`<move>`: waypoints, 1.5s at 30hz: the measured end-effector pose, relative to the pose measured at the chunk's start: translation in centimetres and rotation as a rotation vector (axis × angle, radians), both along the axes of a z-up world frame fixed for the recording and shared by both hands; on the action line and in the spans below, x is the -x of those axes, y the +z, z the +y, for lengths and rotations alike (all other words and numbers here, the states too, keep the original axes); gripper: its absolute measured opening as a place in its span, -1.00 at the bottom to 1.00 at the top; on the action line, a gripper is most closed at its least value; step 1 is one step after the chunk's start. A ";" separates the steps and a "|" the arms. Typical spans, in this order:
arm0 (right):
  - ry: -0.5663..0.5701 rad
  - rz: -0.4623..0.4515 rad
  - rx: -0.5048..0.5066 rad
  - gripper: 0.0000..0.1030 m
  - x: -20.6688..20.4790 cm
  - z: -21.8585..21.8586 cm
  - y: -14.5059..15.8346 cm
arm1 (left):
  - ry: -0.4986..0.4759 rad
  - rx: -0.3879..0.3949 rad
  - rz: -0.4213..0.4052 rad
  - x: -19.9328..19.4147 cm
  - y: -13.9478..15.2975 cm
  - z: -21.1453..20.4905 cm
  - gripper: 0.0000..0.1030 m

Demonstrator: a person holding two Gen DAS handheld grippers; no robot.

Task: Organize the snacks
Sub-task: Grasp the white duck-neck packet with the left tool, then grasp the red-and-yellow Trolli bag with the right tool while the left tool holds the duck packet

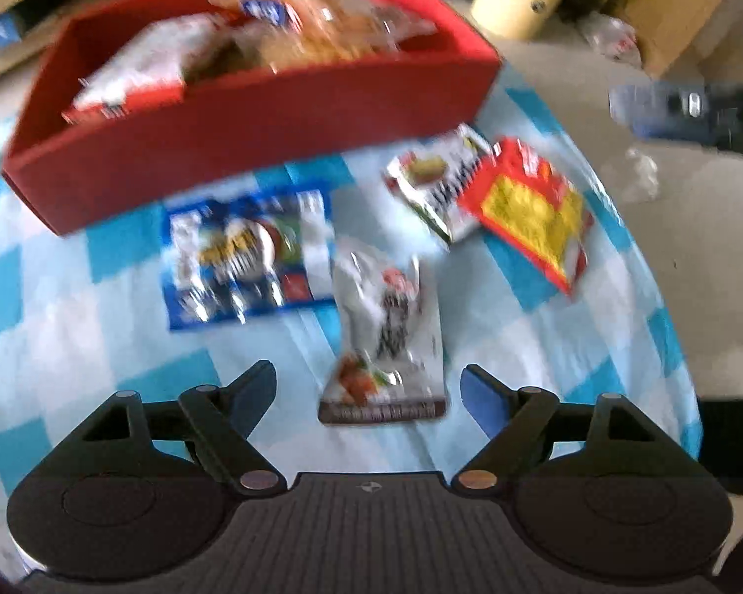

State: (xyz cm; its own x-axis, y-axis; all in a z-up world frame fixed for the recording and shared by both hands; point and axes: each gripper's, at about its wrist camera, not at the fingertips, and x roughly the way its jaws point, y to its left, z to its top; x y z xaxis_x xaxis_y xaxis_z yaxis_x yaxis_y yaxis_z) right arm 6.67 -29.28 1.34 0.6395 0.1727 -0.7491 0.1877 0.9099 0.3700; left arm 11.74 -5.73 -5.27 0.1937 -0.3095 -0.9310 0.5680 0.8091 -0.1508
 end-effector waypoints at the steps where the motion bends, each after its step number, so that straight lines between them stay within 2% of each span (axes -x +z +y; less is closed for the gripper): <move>1: 0.001 0.002 0.000 0.01 0.0 0.1 0.0 | 0.019 0.023 0.003 -0.2 0.2 -0.2 0.68; 3: 0.004 0.006 0.000 0.01 -0.1 0.2 -0.1 | 0.035 0.043 0.002 -0.5 0.3 -1.1 0.69; 6: 0.001 0.008 0.001 0.01 -0.1 0.0 -0.2 | 0.020 -0.030 -0.054 -0.6 -0.5 -3.9 0.69; 9: -0.007 0.004 0.002 0.01 0.1 -0.5 -0.1 | 0.010 -0.099 -0.058 -0.4 -1.8 -6.0 0.69; 11: -0.015 -0.001 0.002 0.01 0.3 -0.8 0.1 | -0.009 -0.168 -0.118 0.4 -2.1 -7.0 0.63; 12: -0.019 -0.004 0.003 0.01 0.4 -1.0 0.2 | -0.017 -0.175 -0.132 0.8 -2.0 -7.1 0.58; 14: -0.025 -0.010 0.003 0.01 0.5 -1.4 0.4 | 0.006 -0.160 -0.127 0.9 -1.8 -6.6 0.25; 16: -0.030 -0.019 -0.005 0.01 0.7 -1.6 0.6 | 0.036 -0.157 -0.118 0.9 -1.5 -6.0 0.19; 21: -0.036 -0.024 0.001 0.01 1.2 -1.9 0.4 | 0.095 -0.113 -0.073 1.9 -1.1 -3.4 0.17; 26: -0.023 0.022 0.005 0.01 0.4 -1.3 -0.7 | 0.161 -0.047 -0.019 2.4 -0.6 -0.9 0.17; 35: 0.119 0.067 0.056 0.01 -1.1 2.1 -1.9 | 0.178 0.005 -0.029 1.4 0.2 -0.9 0.17; 45: 0.193 0.106 0.104 0.01 -2.1 3.4 -3.1 | 0.203 0.037 0.004 0.4 -0.2 0.0 0.17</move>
State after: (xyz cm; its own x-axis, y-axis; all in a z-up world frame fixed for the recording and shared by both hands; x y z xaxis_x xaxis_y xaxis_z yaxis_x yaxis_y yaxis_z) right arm 8.78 -25.89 -1.72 0.5193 0.2022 -0.8303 0.0396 0.9649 0.2598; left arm 11.34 -5.72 -5.46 0.2520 -0.2981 -0.9207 0.3932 0.9008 -0.1841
